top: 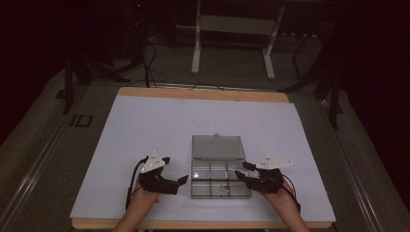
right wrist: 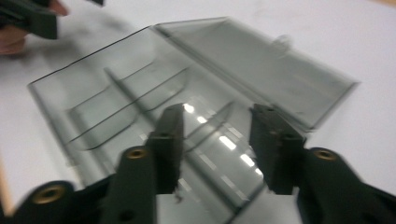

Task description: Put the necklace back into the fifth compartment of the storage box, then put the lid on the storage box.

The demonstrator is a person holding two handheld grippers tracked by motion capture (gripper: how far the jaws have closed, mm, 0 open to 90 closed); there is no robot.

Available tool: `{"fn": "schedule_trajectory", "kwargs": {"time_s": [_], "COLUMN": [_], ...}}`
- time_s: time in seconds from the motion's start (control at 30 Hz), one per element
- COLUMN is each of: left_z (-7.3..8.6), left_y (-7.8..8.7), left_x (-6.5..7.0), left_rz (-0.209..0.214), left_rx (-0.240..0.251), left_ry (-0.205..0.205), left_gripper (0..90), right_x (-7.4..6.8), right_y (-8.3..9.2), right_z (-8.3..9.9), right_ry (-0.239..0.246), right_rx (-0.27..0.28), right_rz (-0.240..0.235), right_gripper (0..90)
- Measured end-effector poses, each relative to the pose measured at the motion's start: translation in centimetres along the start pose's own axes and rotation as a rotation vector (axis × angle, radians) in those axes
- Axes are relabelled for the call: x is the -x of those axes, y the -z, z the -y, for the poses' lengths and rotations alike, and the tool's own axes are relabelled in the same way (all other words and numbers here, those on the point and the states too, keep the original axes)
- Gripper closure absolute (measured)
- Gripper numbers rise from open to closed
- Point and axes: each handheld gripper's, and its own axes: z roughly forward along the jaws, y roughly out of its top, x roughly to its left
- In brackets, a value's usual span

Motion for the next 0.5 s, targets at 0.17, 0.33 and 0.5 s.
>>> {"fn": "schedule_trajectory", "kwargs": {"time_s": [0.17,0.33,0.5], "left_z": [-1.2,-2.2,-3.0], "left_y": [-0.5,-1.3,-1.8], "left_x": [0.2,0.1,-0.2], "left_rz": [0.012,0.025,0.024], "left_rx": [0.005,0.015,0.024], "left_ry": [-0.015,-0.007,0.009], "left_gripper": [2.0,2.0,2.0], "right_x": [1.2,2.3,3.0], "right_y": [0.6,0.9,1.1], "right_z": [0.0,0.2,0.4], "right_ry": [-0.01,-0.021,-0.038], "right_rx": [0.016,0.024,0.041], "right_rz": [0.073,0.127,0.15], "right_gripper": [38.5,31.9,30.4]}}
